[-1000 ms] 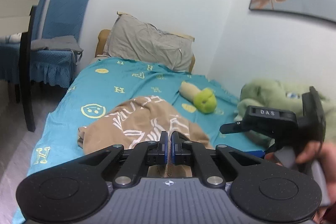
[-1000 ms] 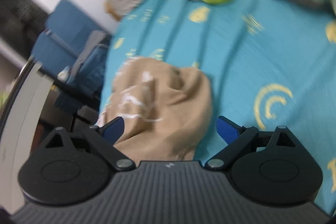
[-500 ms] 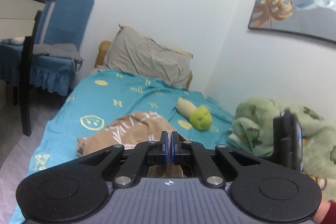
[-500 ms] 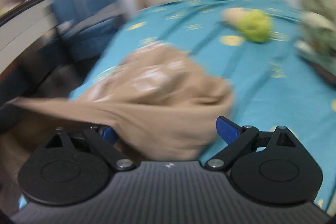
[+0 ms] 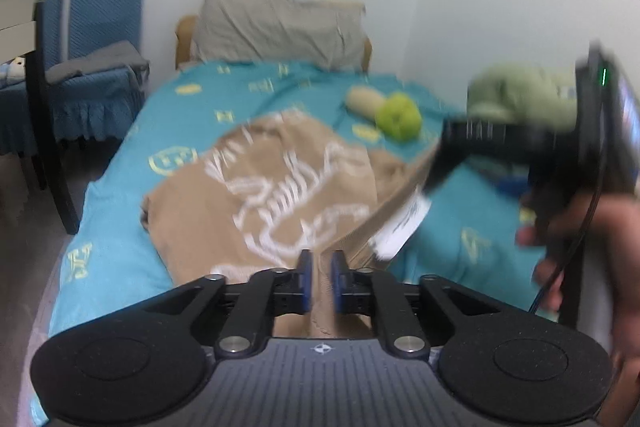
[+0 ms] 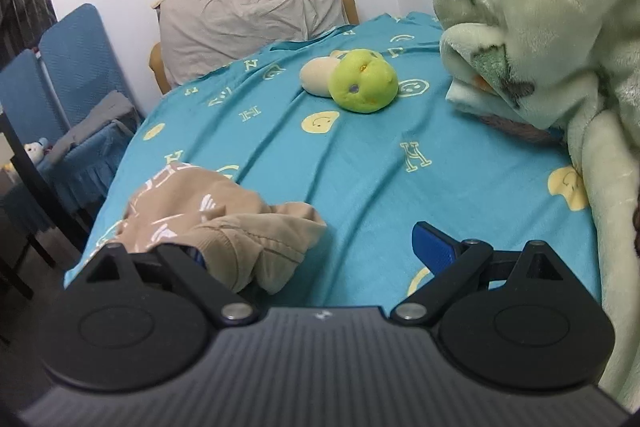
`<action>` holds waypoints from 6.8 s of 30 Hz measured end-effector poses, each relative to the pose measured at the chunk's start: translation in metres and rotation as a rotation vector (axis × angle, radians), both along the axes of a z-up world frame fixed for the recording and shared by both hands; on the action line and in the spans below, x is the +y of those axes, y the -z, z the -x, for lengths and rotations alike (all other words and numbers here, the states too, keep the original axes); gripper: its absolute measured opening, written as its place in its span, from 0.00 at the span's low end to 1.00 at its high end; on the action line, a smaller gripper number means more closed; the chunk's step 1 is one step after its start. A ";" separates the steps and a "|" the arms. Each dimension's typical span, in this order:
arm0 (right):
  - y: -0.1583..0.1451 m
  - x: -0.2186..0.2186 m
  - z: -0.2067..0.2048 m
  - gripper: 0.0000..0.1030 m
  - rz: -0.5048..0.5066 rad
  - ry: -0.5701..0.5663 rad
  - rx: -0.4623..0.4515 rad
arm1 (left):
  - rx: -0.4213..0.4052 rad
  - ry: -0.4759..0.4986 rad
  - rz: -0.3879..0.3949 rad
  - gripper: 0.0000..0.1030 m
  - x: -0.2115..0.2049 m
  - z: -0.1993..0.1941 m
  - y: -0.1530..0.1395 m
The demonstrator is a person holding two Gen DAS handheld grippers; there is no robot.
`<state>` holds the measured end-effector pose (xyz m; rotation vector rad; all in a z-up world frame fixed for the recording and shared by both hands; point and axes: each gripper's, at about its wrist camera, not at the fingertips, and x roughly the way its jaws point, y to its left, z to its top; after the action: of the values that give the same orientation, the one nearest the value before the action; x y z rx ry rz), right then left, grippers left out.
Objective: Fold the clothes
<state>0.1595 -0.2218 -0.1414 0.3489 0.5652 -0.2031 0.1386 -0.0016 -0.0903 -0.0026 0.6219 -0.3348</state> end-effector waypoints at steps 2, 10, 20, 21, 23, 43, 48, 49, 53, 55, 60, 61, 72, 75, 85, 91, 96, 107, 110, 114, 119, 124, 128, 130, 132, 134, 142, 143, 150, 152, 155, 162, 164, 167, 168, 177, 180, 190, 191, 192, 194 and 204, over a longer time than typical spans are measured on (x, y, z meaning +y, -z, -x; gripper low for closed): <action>0.002 -0.003 -0.004 0.93 -0.008 0.004 0.010 | 0.017 0.011 -0.055 0.35 -0.007 -0.001 0.007; 0.000 -0.010 -0.002 0.93 -0.057 0.035 0.005 | 0.086 0.032 -0.252 0.57 -0.030 -0.005 0.033; -0.001 -0.012 0.003 0.93 -0.006 0.059 -0.061 | 0.032 -0.284 -0.293 0.69 0.000 -0.010 0.019; 0.003 -0.011 -0.002 0.93 0.011 0.040 -0.026 | 0.020 -0.334 -0.288 0.69 0.007 -0.011 0.015; 0.014 -0.003 -0.013 0.93 0.082 0.004 0.078 | 0.005 -0.447 -0.272 0.69 0.024 -0.013 0.007; -0.217 0.023 0.066 0.93 0.247 0.142 -0.403 | -0.595 -0.692 0.068 0.89 0.067 0.051 -0.237; -0.318 0.018 0.120 0.93 0.230 0.163 -0.558 | -0.745 -0.604 0.083 0.89 0.071 0.091 -0.346; -0.336 0.015 0.134 0.93 0.223 0.170 -0.589 | -0.764 -0.582 0.085 0.89 0.072 0.099 -0.366; -0.396 0.007 0.192 0.93 0.193 0.156 -0.683 | -0.836 -0.524 0.077 0.89 0.070 0.141 -0.439; -0.420 0.006 0.215 0.93 0.192 0.144 -0.711 | -0.849 -0.497 0.094 0.89 0.070 0.161 -0.470; -0.466 0.003 0.264 0.93 0.242 0.137 -0.787 | -0.882 -0.417 0.105 0.90 0.070 0.205 -0.532; -0.472 0.003 0.269 0.93 0.242 0.137 -0.796 | -0.882 -0.400 0.104 0.90 0.069 0.208 -0.541; -0.426 -0.004 0.185 0.93 0.251 0.088 -0.654 | -0.743 -0.364 0.098 0.91 0.090 0.097 -0.483; -0.393 -0.003 0.136 0.93 0.254 0.076 -0.613 | -0.688 -0.380 0.103 0.91 0.097 0.032 -0.440; -0.208 -0.014 -0.075 0.93 0.247 0.082 -0.415 | -0.495 -0.429 0.066 0.92 0.088 -0.201 -0.233; -0.076 -0.018 -0.199 0.93 0.264 0.074 -0.236 | -0.308 -0.435 -0.030 0.91 0.075 -0.340 -0.082; 0.014 -0.014 -0.273 0.93 0.298 -0.005 -0.070 | -0.124 -0.422 -0.090 0.90 0.072 -0.419 0.018; 0.043 0.032 -0.309 0.93 0.261 -0.495 0.315 | 0.317 -0.093 -0.454 0.89 0.036 -0.465 0.050; 0.012 0.035 -0.274 0.93 0.235 -0.482 0.215 | 0.254 -0.060 -0.379 0.94 0.039 -0.436 0.021; -0.037 0.035 -0.190 0.93 0.215 -0.438 -0.004 | 0.155 -0.056 -0.251 0.94 0.041 -0.371 -0.015; -0.097 0.036 -0.080 0.93 0.225 -0.382 -0.281 | 0.051 -0.138 -0.064 0.95 0.057 -0.258 -0.047; -0.128 0.034 0.024 0.93 0.176 -0.354 -0.471 | -0.083 -0.264 0.066 0.95 0.088 -0.133 -0.054; -0.129 0.038 0.080 0.93 0.201 -0.309 -0.527 | -0.157 -0.305 0.093 0.95 0.101 -0.062 -0.057; -0.118 0.043 0.089 0.93 0.248 -0.289 -0.491 | -0.191 -0.312 0.064 0.96 0.102 -0.042 -0.060; -0.103 0.045 0.092 0.93 0.258 -0.298 -0.430 | -0.201 -0.313 0.055 0.96 0.102 -0.034 -0.055; -0.082 0.040 0.087 0.93 0.168 -0.318 -0.314 | -0.177 -0.324 0.066 0.96 0.104 -0.035 -0.047; -0.038 0.042 0.065 0.54 0.064 -0.289 -0.065 | 0.056 -0.477 0.312 0.91 0.145 -0.074 0.005; -0.039 0.044 0.065 0.49 0.093 -0.284 -0.083 | 0.075 -0.496 0.336 0.91 0.151 -0.078 0.011; -0.048 0.027 0.071 0.29 0.108 -0.230 -0.139 | 0.214 -0.578 0.400 0.80 0.175 -0.107 0.046; -0.044 0.018 0.068 0.30 0.085 -0.196 -0.136 | 0.244 -0.589 0.419 0.75 0.178 -0.113 0.053; -0.042 0.012 0.067 0.31 0.091 -0.152 -0.170 | 0.265 -0.594 0.426 0.70 0.180 -0.120 0.063; -0.038 0.020 0.064 0.54 0.177 -0.177 -0.184 | 0.286 -0.597 0.517 0.57 0.183 -0.140 0.078; -0.033 0.025 0.057 0.94 0.173 -0.190 -0.115 | 0.294 -0.595 0.532 0.50 0.184 -0.143 0.079; -0.023 0.031 0.046 1.00 0.147 -0.254 -0.015 | 0.303 -0.597 0.544 0.35 0.185 -0.146 0.081; -0.021 0.031 0.045 1.00 0.143 -0.254 -0.003 | 0.307 -0.595 0.547 0.28 0.185 -0.146 0.081; -0.011 0.014 0.044 1.00 0.074 -0.184 0.023 | 0.198 -0.580 0.504 0.06 0.184 -0.156 0.055; -0.016 0.008 0.048 1.00 0.043 -0.169 -0.022 | 0.136 -0.591 0.467 0.05 0.194 -0.171 0.027; -0.019 0.011 0.036 1.00 0.123 -0.103 -0.074 | 0.043 -0.676 -0.041 0.06 0.215 -0.293 -0.038; -0.018 0.012 0.032 1.00 0.129 -0.101 -0.072 | 0.067 -0.672 -0.079 0.06 0.213 -0.301 -0.027; -0.017 0.013 0.029 1.00 0.136 -0.104 -0.072 | 0.073 -0.662 -0.075 0.07 0.212 -0.304 -0.017; -0.015 0.014 0.023 1.00 0.149 -0.105 -0.080 | 0.085 -0.642 -0.068 0.09 0.209 -0.307 0.000; -0.016 0.017 0.019 0.99 0.143 -0.126 -0.109 | 0.030 -0.490 0.008 0.77 0.175 -0.216 -0.016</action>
<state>0.1405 -0.2049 -0.1249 0.1839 0.4608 -0.1017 0.3544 0.1734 -0.0741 -0.1657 0.6287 0.1376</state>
